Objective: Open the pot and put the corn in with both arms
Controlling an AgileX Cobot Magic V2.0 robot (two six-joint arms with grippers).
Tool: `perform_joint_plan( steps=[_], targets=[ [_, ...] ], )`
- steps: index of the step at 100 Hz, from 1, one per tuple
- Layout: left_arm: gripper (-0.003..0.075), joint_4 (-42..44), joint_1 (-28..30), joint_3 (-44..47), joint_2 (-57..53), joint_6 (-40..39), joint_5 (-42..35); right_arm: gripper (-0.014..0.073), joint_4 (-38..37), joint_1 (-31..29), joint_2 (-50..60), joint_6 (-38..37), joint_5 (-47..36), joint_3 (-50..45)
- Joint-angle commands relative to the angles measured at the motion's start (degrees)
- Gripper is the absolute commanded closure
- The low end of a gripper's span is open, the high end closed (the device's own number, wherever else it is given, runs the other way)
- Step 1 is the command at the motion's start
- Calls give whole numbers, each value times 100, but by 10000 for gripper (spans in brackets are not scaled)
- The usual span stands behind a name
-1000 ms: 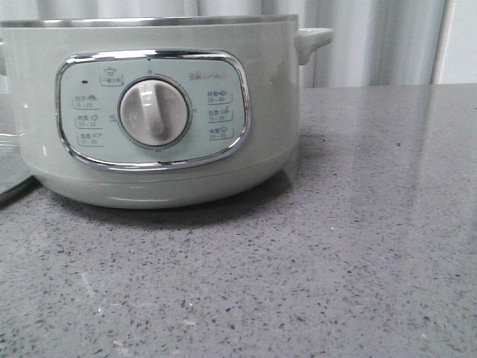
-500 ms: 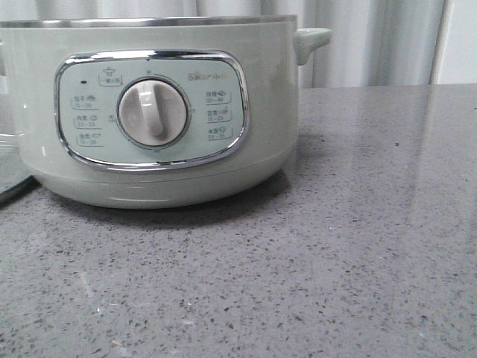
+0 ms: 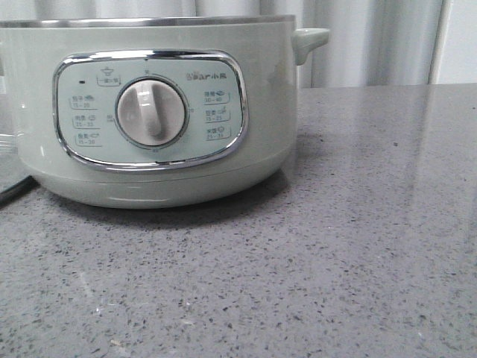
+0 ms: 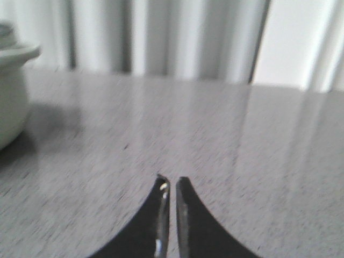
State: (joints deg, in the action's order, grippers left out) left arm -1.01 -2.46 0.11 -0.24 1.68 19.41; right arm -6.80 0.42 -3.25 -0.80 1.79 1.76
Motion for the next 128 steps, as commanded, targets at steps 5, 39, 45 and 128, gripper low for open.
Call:
perform_joint_plan(
  steps=[5, 39, 45, 128],
  targets=[
    [741, -71, 11, 38, -192, -47, -164, 641, 136, -573, 159, -266, -1596, -345],
    [741, -71, 11, 38, -192, -47, -163, 641, 53, -719, 506, -256, 897, -361],
    [741, -71, 11, 38, -192, -47, -163, 641, 16, -719, 506, -256, 1296, -361],
    [741, -71, 11, 38, -192, -47, -163, 641, 3, -719, 506, -213, 1523, -361]
  ],
)
